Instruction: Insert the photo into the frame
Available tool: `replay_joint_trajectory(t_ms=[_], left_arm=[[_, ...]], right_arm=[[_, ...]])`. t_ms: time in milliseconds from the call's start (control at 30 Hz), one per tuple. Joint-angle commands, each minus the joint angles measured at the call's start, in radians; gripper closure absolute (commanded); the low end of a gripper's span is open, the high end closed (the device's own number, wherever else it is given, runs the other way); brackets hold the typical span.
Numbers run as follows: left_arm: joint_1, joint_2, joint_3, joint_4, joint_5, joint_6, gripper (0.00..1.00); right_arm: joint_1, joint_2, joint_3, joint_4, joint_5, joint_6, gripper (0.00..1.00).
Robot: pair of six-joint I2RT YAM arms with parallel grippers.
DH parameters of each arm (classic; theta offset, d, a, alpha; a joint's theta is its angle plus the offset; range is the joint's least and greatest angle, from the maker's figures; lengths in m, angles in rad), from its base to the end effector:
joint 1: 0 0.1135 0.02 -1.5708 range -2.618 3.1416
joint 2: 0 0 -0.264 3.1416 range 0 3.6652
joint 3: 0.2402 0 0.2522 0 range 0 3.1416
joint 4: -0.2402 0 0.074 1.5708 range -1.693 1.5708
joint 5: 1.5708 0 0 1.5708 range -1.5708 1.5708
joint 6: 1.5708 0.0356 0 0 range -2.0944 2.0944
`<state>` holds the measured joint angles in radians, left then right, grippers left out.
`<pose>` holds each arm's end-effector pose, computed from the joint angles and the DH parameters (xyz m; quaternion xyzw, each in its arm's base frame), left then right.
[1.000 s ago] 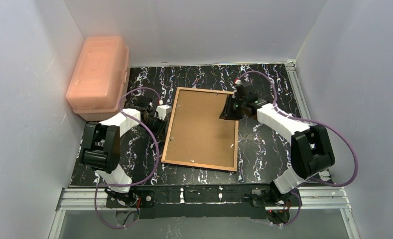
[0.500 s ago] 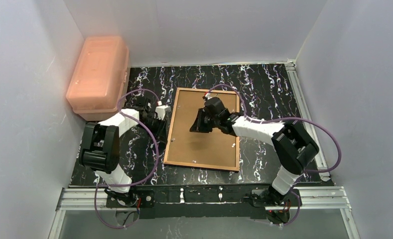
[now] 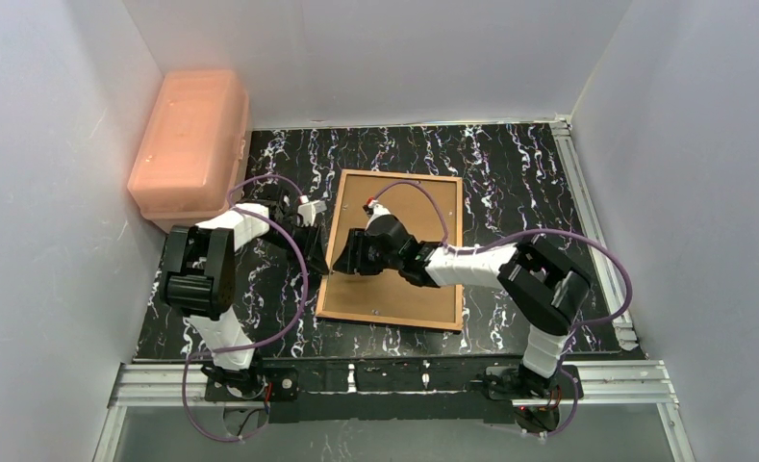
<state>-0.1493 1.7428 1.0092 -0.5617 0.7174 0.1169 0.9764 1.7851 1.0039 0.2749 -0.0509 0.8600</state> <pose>0.3077 -0.0700 0.1571 0.1709 0.9129 -0.3498 0.1229 0.2159 0.3226 0.1885 -0.0630 0.8592 0.4164 0.2906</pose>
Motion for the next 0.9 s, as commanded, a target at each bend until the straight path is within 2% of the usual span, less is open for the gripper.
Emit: replay_joint_trajectory(t_ms=[0, 300, 500, 567, 733, 867], left_arm=[[-0.001, 0.021, 0.010, -0.022, -0.015, -0.021, 0.82], [0.035, 0.003, 0.048, -0.028, -0.020, -0.048, 0.86], [0.043, 0.002, 0.050, -0.022, -0.022, -0.046, 0.61], [0.043, 0.021, 0.045, -0.018, -0.015, -0.042, 0.59], [0.043, 0.076, 0.051, -0.013, 0.017, -0.051, 0.62], [0.043, 0.115, 0.067, -0.013, 0.035, -0.059, 0.72]], right_arm=[[0.038, -0.002, -0.027, 0.143, 0.098, -0.064, 0.44], [0.050, 0.061, -0.037, 0.232, 0.074, -0.073, 0.39], [0.060, 0.074, -0.087, 0.354, 0.059, -0.049, 0.35], [0.066, 0.070, -0.101, 0.380, 0.067, -0.055, 0.35], [0.078, 0.071, -0.113, 0.403, 0.079, -0.064, 0.32], [0.083, 0.091, -0.115, 0.427, 0.071, -0.055, 0.29]])
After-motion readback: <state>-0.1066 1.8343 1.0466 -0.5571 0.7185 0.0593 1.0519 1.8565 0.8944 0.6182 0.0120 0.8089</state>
